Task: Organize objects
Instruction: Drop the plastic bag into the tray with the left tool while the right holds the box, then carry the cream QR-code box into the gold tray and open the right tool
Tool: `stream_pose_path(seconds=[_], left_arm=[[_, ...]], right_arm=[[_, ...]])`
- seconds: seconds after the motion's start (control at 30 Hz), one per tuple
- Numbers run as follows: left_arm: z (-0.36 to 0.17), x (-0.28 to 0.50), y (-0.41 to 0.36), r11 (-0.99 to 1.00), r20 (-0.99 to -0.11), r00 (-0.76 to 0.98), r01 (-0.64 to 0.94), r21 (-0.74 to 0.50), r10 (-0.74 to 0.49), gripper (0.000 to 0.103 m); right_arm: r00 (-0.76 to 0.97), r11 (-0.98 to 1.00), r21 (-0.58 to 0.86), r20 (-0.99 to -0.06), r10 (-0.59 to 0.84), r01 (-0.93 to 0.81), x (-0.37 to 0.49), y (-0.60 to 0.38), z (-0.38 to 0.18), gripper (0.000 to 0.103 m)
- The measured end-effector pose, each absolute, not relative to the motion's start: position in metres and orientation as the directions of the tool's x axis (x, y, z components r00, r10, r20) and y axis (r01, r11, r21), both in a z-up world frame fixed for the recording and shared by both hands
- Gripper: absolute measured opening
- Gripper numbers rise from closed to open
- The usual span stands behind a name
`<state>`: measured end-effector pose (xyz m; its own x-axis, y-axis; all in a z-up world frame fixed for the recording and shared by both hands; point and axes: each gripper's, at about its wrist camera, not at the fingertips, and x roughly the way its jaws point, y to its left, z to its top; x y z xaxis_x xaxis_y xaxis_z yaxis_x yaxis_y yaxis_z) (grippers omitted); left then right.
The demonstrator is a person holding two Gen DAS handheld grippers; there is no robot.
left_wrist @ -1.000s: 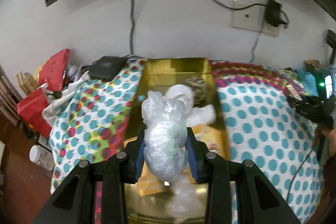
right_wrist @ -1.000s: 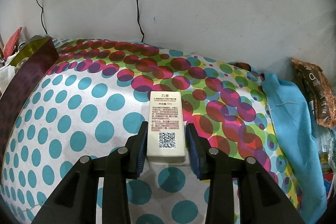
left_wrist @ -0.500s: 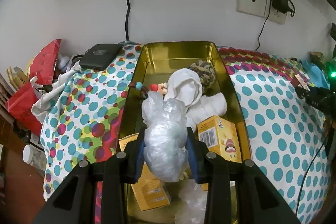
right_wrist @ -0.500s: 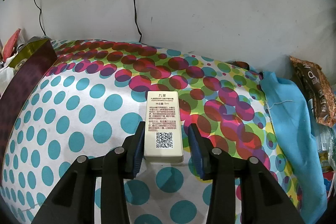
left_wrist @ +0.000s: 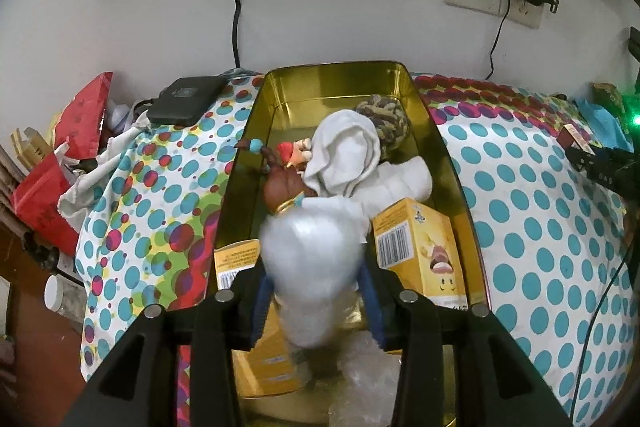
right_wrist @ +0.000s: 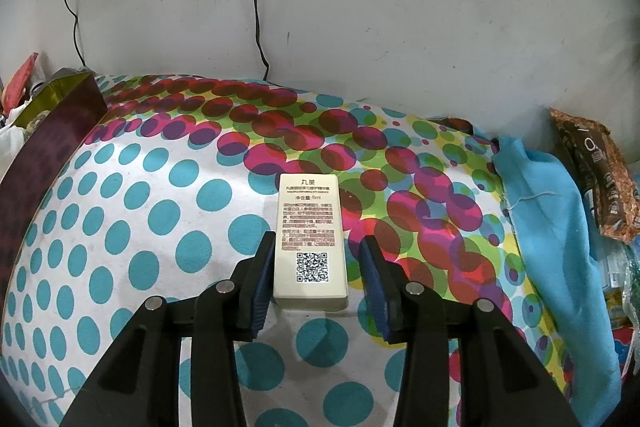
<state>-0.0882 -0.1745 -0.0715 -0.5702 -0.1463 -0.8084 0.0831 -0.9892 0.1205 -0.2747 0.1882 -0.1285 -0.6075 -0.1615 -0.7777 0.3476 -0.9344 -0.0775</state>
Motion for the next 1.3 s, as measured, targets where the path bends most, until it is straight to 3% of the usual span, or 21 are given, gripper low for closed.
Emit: stream_pose_path(seconds=[0.3,0.8,0.93,1.1,1.3], left_arm=[[-0.063,-0.079,-0.172,-0.984,-0.791,-0.586,0.100,0.146,-0.177,0.062],[-0.019,-0.036,-0.191,-0.984,-0.740,-0.649,0.133,0.118,-0.176,0.064],[-0.015,-0.020,-0.197,-0.983,-0.736,-0.652,0.145,0.113,-0.181,0.074],[-0.018,-0.008,-0.196,-0.979,-0.730,-0.653,0.146,0.140,-0.202,0.076],[-0.028,-0.003,-0.200,-0.984,-0.755,-0.635,0.157,0.082,-0.164,0.076]], right_arm=[[-0.613,-0.933,-0.092,-0.776,-0.152,0.348,-0.273,0.187,-0.128,0.040],[-0.626,-0.927,-0.130,-0.769,-0.129,0.351,-0.271,0.184,-0.127,0.040],[-0.629,-0.926,-0.138,-0.767,-0.124,0.351,-0.272,0.183,-0.127,0.039],[-0.634,-0.915,-0.159,-0.763,-0.124,0.370,-0.271,0.178,-0.127,0.027],[-0.633,-0.926,-0.141,-0.764,-0.124,0.351,-0.268,0.173,-0.122,0.027]])
